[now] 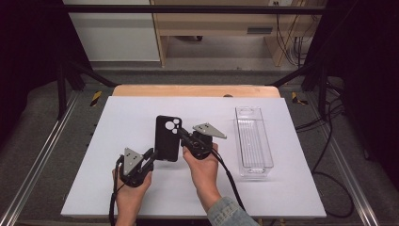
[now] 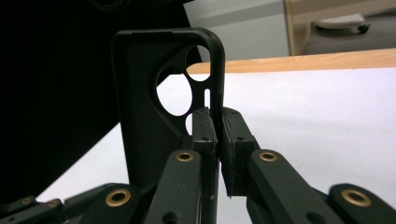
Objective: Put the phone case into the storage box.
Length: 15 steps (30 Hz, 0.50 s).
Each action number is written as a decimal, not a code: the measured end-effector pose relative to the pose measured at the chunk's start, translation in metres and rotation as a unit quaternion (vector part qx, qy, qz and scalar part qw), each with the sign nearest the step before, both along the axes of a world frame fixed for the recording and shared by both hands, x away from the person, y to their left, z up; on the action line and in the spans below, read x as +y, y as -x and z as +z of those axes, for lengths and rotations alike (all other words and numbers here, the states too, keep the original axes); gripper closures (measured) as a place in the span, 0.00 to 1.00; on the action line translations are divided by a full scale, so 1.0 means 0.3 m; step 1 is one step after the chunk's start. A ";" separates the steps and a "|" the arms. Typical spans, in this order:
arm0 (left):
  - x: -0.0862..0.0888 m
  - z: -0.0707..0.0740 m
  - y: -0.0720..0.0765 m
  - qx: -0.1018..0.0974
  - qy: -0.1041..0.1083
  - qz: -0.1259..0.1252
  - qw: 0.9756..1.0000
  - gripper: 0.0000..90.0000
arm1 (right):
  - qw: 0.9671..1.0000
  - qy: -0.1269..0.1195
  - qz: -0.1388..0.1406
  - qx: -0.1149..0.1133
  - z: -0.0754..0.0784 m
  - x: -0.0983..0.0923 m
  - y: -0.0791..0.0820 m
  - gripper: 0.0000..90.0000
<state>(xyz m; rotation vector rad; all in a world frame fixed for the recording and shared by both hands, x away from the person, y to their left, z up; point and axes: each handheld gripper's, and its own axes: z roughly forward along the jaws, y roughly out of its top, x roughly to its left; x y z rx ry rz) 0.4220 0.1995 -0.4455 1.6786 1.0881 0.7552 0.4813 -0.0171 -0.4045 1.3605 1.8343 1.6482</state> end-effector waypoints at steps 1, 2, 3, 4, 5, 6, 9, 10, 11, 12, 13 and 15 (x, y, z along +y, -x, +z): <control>0.000 -0.001 0.000 -0.007 -0.002 -0.002 1.000 0.69 | 1.000 0.000 -0.003 0.001 -0.001 -0.006 -0.006 0.95; 0.000 0.000 0.000 -0.015 -0.004 -0.003 1.000 0.66 | 1.000 0.002 -0.008 0.001 -0.002 -0.012 -0.012 0.95; 0.000 0.002 0.001 -0.022 -0.005 -0.004 1.000 0.61 | 1.000 0.006 -0.011 0.000 -0.003 -0.019 -0.018 0.95; 0.002 0.004 0.001 -0.029 -0.004 -0.004 1.000 0.57 | 1.000 0.007 -0.013 0.002 -0.003 -0.026 -0.024 0.95; 0.005 0.006 0.000 -0.032 -0.003 -0.004 0.999 0.54 | 1.000 0.010 -0.017 0.001 -0.004 -0.033 -0.030 0.95; 0.009 0.008 0.000 -0.035 -0.002 -0.001 0.999 0.51 | 1.000 0.013 -0.020 0.001 -0.004 -0.040 -0.036 0.95; 0.029 0.008 -0.005 -0.034 0.002 0.006 0.999 0.40 | 0.999 0.020 -0.029 0.000 0.000 -0.066 -0.054 0.95; 0.035 0.007 -0.006 -0.034 0.003 0.007 0.999 0.37 | 0.999 0.021 -0.034 -0.001 0.003 -0.079 -0.062 0.95; 0.044 0.005 -0.007 -0.028 0.008 0.007 1.000 0.36 | 0.999 0.023 -0.037 -0.001 0.006 -0.087 -0.067 0.95; 0.053 0.003 -0.009 -0.024 0.011 0.008 1.000 0.34 | 0.999 0.023 -0.042 -0.001 0.012 -0.102 -0.076 0.95; 0.059 0.002 -0.010 -0.020 0.013 0.011 1.000 0.29 | 0.999 0.024 -0.046 -0.002 0.018 -0.116 -0.083 0.95; 0.074 0.000 -0.013 -0.018 0.016 0.012 1.000 0.24 | 0.998 0.027 -0.053 -0.004 0.028 -0.138 -0.097 0.95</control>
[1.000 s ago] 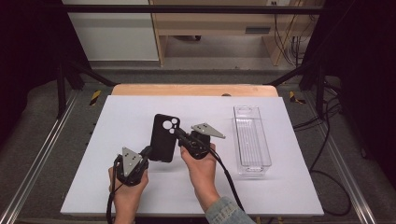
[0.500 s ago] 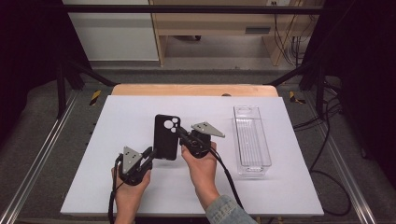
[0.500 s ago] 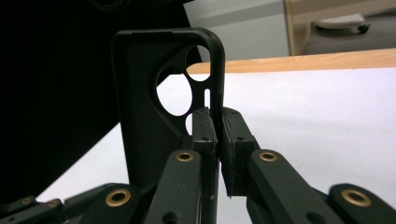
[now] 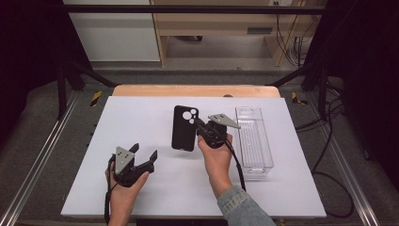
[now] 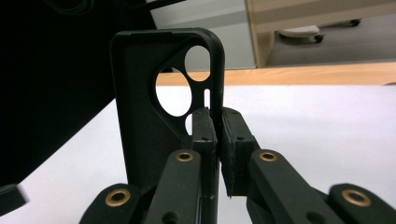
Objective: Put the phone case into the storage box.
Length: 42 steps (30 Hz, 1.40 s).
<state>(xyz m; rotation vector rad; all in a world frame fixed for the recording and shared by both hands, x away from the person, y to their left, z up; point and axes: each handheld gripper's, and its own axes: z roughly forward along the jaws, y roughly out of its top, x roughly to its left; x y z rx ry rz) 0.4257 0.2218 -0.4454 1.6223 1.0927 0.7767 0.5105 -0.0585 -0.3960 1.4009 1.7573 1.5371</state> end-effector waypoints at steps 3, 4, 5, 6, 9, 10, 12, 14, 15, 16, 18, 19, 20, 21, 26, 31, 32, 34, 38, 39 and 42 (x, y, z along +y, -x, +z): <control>0.017 -0.001 -0.001 -0.002 -0.004 0.002 1.000 0.16 | 1.000 0.011 -0.009 -0.005 0.024 -0.040 -0.021 0.95; 0.022 -0.001 0.000 -0.002 -0.005 0.001 1.000 0.15 | 1.000 0.014 -0.010 -0.008 0.030 -0.048 -0.025 0.95; 0.025 0.000 0.000 -0.004 -0.004 0.002 1.000 0.14 | 1.000 0.018 -0.013 -0.009 0.038 -0.060 -0.029 0.95; 0.029 0.000 0.001 -0.005 -0.005 0.001 1.000 0.13 | 1.000 0.021 -0.016 -0.010 0.045 -0.071 -0.034 0.95; 0.039 0.001 0.004 -0.009 -0.004 -0.001 1.000 0.10 | 0.999 0.025 -0.025 -0.015 0.071 -0.108 -0.050 0.95; 0.043 0.000 0.005 -0.009 -0.004 -0.003 1.000 0.10 | 0.999 0.024 -0.027 -0.015 0.078 -0.116 -0.054 0.95; 0.051 -0.003 0.007 -0.010 -0.005 -0.008 1.000 0.08 | 0.999 0.025 -0.031 -0.018 0.098 -0.137 -0.062 0.95; 0.058 -0.007 0.008 -0.011 -0.002 -0.013 1.000 0.06 | 0.999 0.026 -0.034 -0.023 0.119 -0.155 -0.071 0.95; 0.064 -0.008 0.011 -0.013 -0.004 -0.013 1.000 0.05 | 0.999 0.027 -0.035 -0.026 0.131 -0.164 -0.075 0.95; 0.071 -0.008 0.014 -0.019 -0.002 -0.011 1.000 0.05 | 0.999 0.031 -0.035 -0.029 0.142 -0.173 -0.079 0.95; 0.083 -0.007 0.018 -0.022 0.000 -0.009 1.000 0.05 | 0.998 0.036 -0.037 -0.035 0.163 -0.191 -0.087 0.95; 0.090 -0.008 0.020 -0.023 0.001 -0.008 1.000 0.05 | 0.998 0.037 -0.038 -0.037 0.173 -0.201 -0.090 0.95; 0.097 -0.008 0.022 -0.023 0.001 -0.008 1.000 0.04 | 0.998 0.038 -0.037 -0.041 0.182 -0.211 -0.094 0.95; 0.104 -0.010 0.025 -0.024 0.002 -0.007 1.000 0.04 | 0.998 0.039 -0.035 -0.045 0.191 -0.220 -0.097 0.95; 0.130 -0.014 0.042 -0.024 0.005 0.000 1.000 0.04 | 0.996 0.051 -0.037 -0.064 0.226 -0.272 -0.101 0.95; 0.153 -0.011 0.068 -0.034 0.009 -0.003 0.999 0.04 | 0.995 0.046 -0.044 -0.074 0.253 -0.332 -0.105 0.95; 0.158 -0.011 0.074 -0.037 0.012 -0.002 0.999 0.04 | 0.995 0.047 -0.047 -0.075 0.259 -0.346 -0.108 0.95; 0.171 -0.011 0.083 -0.040 0.018 -0.003 0.999 0.03 | 0.994 0.045 -0.052 -0.079 0.271 -0.377 -0.114 0.95; 0.191 -0.011 0.085 -0.043 0.031 -0.005 0.999 0.03 | 0.993 0.049 -0.059 -0.085 0.287 -0.439 -0.127 0.95; 0.197 -0.011 0.084 -0.045 0.038 -0.004 0.998 0.03 | 0.993 0.047 -0.059 -0.086 0.288 -0.454 -0.129 0.95; 0.222 -0.011 0.082 -0.051 0.051 0.004 0.997 0.03 | 0.993 0.043 -0.065 -0.091 0.288 -0.500 -0.134 0.95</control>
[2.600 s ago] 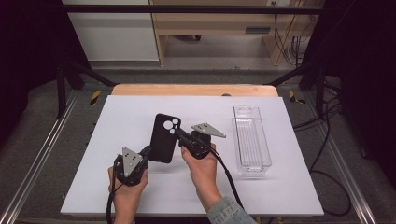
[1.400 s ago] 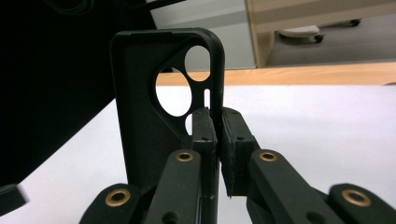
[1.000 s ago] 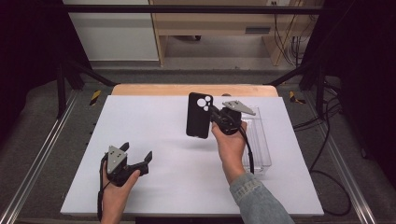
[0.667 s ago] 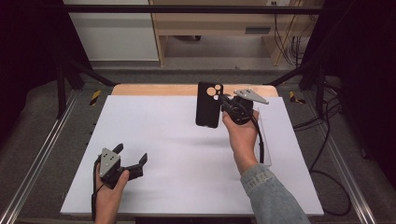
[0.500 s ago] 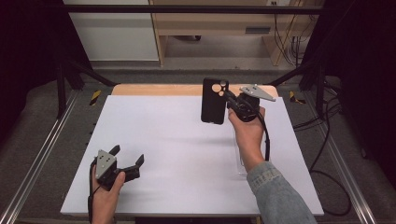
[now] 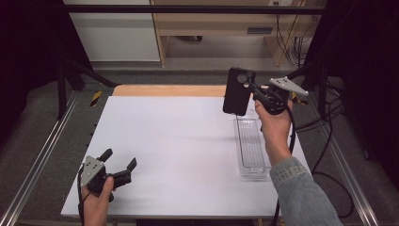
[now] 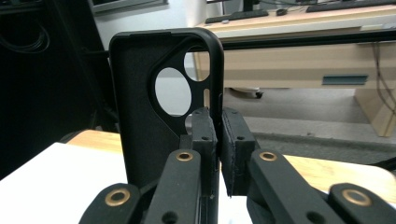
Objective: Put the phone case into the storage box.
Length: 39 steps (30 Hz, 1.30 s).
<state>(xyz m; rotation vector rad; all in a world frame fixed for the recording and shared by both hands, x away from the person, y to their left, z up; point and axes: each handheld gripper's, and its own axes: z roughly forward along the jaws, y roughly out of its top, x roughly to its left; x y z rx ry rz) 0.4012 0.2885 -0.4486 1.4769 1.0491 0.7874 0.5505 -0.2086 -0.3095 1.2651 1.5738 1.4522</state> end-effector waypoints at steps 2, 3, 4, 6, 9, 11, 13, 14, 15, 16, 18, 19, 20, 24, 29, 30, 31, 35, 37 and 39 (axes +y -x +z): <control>0.016 -0.001 -0.002 -0.001 0.006 0.006 1.000 0.03 | 1.000 0.003 -0.008 -0.002 -0.003 -0.030 -0.003 0.95; 0.022 -0.003 -0.003 -0.001 0.007 0.010 1.000 0.03 | 1.000 0.003 -0.012 -0.002 -0.005 -0.044 -0.005 0.95; 0.029 -0.004 -0.005 0.000 0.009 0.012 1.000 0.03 | 1.000 0.002 -0.017 -0.001 -0.008 -0.058 -0.007 0.95; 0.033 -0.005 -0.006 -0.001 0.012 0.014 1.000 0.03 | 1.000 -0.001 -0.024 0.000 -0.013 -0.083 -0.012 0.95; 0.035 -0.001 -0.004 -0.006 0.016 0.008 1.000 0.03 | 0.999 0.002 -0.033 0.002 -0.027 -0.113 -0.012 0.95; 0.035 0.001 -0.004 -0.011 0.021 0.004 1.000 0.02 | 0.999 -0.001 -0.037 0.004 -0.038 -0.126 -0.010 0.95; 0.035 0.000 -0.008 -0.011 0.017 0.001 1.000 0.02 | 0.999 0.001 -0.040 0.008 -0.052 -0.139 -0.011 0.95; 0.035 -0.002 -0.010 -0.011 0.014 0.000 1.000 0.02 | 0.999 0.001 -0.041 0.009 -0.056 -0.144 -0.014 0.95; 0.037 -0.004 -0.012 -0.010 0.015 0.000 1.000 0.02 | 0.999 -0.002 -0.043 0.011 -0.061 -0.151 -0.016 0.95; 0.039 -0.004 -0.013 -0.010 0.017 -0.001 1.000 0.02 | 0.999 -0.004 -0.044 0.012 -0.065 -0.156 -0.019 0.95; 0.045 -0.004 -0.016 -0.013 0.023 -0.006 1.000 0.02 | 0.999 -0.002 -0.048 0.015 -0.072 -0.161 -0.024 0.95; 0.048 -0.005 -0.017 -0.013 0.025 -0.010 1.000 0.02 | 0.999 0.003 -0.048 0.017 -0.076 -0.162 -0.025 0.95; 0.050 -0.005 -0.017 -0.013 0.025 -0.011 1.000 0.02 | 0.999 0.005 -0.049 0.020 -0.080 -0.162 -0.026 0.95; 0.054 -0.007 -0.019 -0.011 0.026 -0.013 1.000 0.02 | 0.999 0.010 -0.046 0.021 -0.090 -0.157 -0.026 0.95; 0.046 -0.005 -0.017 -0.012 0.022 -0.018 1.000 0.02 | 0.998 0.017 -0.048 0.025 -0.100 -0.153 -0.031 0.95; 0.044 -0.005 -0.017 -0.012 0.021 -0.020 1.000 0.02 | 0.998 0.019 -0.048 0.026 -0.103 -0.152 -0.033 0.95; 0.043 -0.005 -0.017 -0.012 0.021 -0.021 0.999 0.02 | 0.998 0.021 -0.048 0.028 -0.107 -0.151 -0.035 0.95; 0.042 -0.006 -0.017 -0.012 0.021 -0.024 0.999 0.02 | 0.998 0.023 -0.048 0.032 -0.121 -0.145 -0.047 0.95; 0.039 -0.006 -0.017 -0.011 0.021 -0.026 0.999 0.02 | 0.998 0.025 -0.047 0.035 -0.128 -0.141 -0.054 0.94; 0.037 -0.007 -0.017 -0.011 0.019 -0.028 0.999 0.02 | 0.998 0.026 -0.047 0.036 -0.132 -0.139 -0.059 0.94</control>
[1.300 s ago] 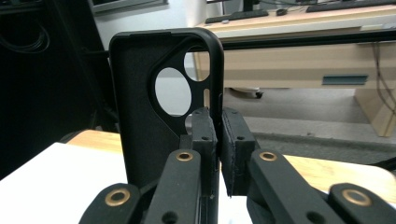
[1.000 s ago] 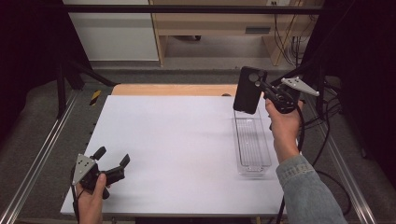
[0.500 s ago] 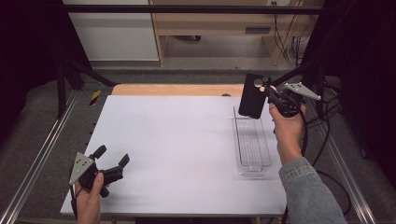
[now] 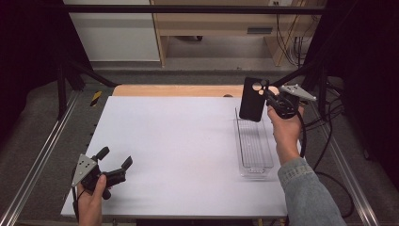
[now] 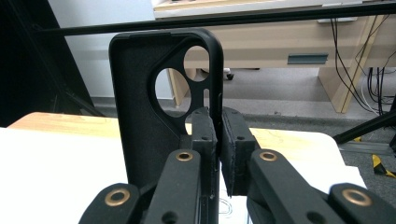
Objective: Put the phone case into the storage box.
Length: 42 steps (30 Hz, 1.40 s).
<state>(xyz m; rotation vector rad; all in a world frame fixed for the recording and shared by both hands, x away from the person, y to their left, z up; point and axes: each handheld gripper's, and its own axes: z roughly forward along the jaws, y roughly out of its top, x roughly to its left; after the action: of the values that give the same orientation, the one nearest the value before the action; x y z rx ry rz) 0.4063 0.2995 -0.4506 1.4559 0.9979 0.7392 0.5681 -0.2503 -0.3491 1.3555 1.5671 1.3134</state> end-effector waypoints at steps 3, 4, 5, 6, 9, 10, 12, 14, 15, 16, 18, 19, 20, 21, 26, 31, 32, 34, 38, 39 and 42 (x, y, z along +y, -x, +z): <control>-0.002 0.002 0.001 -0.003 0.001 -0.002 1.000 0.02 | 1.000 0.003 0.000 0.001 -0.007 0.007 -0.009 0.94; -0.002 0.002 0.002 -0.003 0.000 -0.002 1.000 0.02 | 1.000 0.004 -0.001 0.002 -0.008 0.009 -0.011 0.95; -0.001 0.002 0.002 -0.002 0.000 -0.002 1.000 0.02 | 1.000 0.004 -0.004 0.002 -0.011 0.009 -0.014 0.94; -0.001 0.002 0.002 -0.002 0.001 -0.002 1.000 0.02 | 1.000 0.006 -0.004 0.003 -0.015 0.008 -0.017 0.94; -0.002 0.001 0.001 -0.002 0.001 -0.004 1.000 0.02 | 1.000 0.008 -0.007 0.010 -0.028 0.004 -0.027 0.94; -0.003 0.001 0.001 -0.002 0.001 -0.005 1.000 0.02 | 1.000 0.006 -0.009 0.011 -0.031 0.004 -0.031 0.94; -0.004 0.000 -0.001 -0.003 -0.001 -0.006 1.000 0.02 | 1.000 0.002 -0.013 0.012 -0.038 0.001 -0.039 0.94; -0.005 -0.001 -0.003 -0.003 0.000 -0.006 1.000 0.02 | 1.000 -0.003 -0.016 0.016 -0.044 -0.001 -0.048 0.94; -0.004 -0.002 -0.005 -0.003 -0.001 -0.006 1.000 0.02 | 1.000 -0.001 -0.018 0.018 -0.047 -0.001 -0.052 0.94; -0.004 -0.003 -0.006 -0.002 -0.002 -0.006 1.000 0.02 | 1.000 -0.001 -0.020 0.019 -0.050 -0.002 -0.056 0.94; -0.003 -0.005 -0.011 -0.003 -0.004 -0.003 1.000 0.02 | 0.999 0.000 -0.025 0.021 -0.058 -0.002 -0.065 0.95; -0.003 -0.005 -0.013 -0.004 -0.007 -0.003 1.000 0.01 | 0.999 0.001 -0.026 0.022 -0.060 -0.002 -0.067 0.94; -0.004 -0.005 -0.014 -0.005 -0.008 -0.004 1.000 0.01 | 0.999 0.004 -0.027 0.025 -0.066 -0.001 -0.072 0.94; -0.004 -0.005 -0.017 -0.006 -0.009 -0.006 1.000 0.01 | 0.999 0.005 -0.028 0.027 -0.070 0.001 -0.074 0.94; -0.002 -0.010 -0.026 -0.004 -0.014 -0.009 1.000 0.01 | 0.999 0.015 -0.030 0.034 -0.090 0.013 -0.092 0.94; -0.001 -0.013 -0.029 -0.001 -0.016 -0.013 1.000 0.01 | 0.998 0.018 -0.036 0.042 -0.109 0.016 -0.107 0.94; -0.002 -0.013 -0.029 -0.001 -0.016 -0.013 1.000 0.01 | 0.998 0.018 -0.037 0.042 -0.113 0.015 -0.109 0.94; -0.003 -0.013 -0.029 0.001 -0.016 -0.013 1.000 0.01 | 0.998 0.019 -0.038 0.044 -0.116 0.016 -0.111 0.94; -0.013 -0.015 -0.029 0.003 -0.021 -0.017 1.000 0.01 | 0.998 0.022 -0.039 0.046 -0.123 0.018 -0.116 0.94; -0.015 -0.015 -0.029 0.002 -0.025 -0.016 1.000 0.01 | 0.998 0.021 -0.038 0.046 -0.124 0.017 -0.116 0.94; -0.022 -0.015 -0.028 0.002 -0.029 -0.022 0.999 0.01 | 0.998 0.024 -0.037 0.046 -0.129 0.018 -0.118 0.94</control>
<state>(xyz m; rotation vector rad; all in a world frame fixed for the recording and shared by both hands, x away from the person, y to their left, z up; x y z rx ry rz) 0.4146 0.2928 -0.4551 1.5257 0.9519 0.7399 0.6034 -0.2449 -0.3879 1.4473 1.5836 1.1782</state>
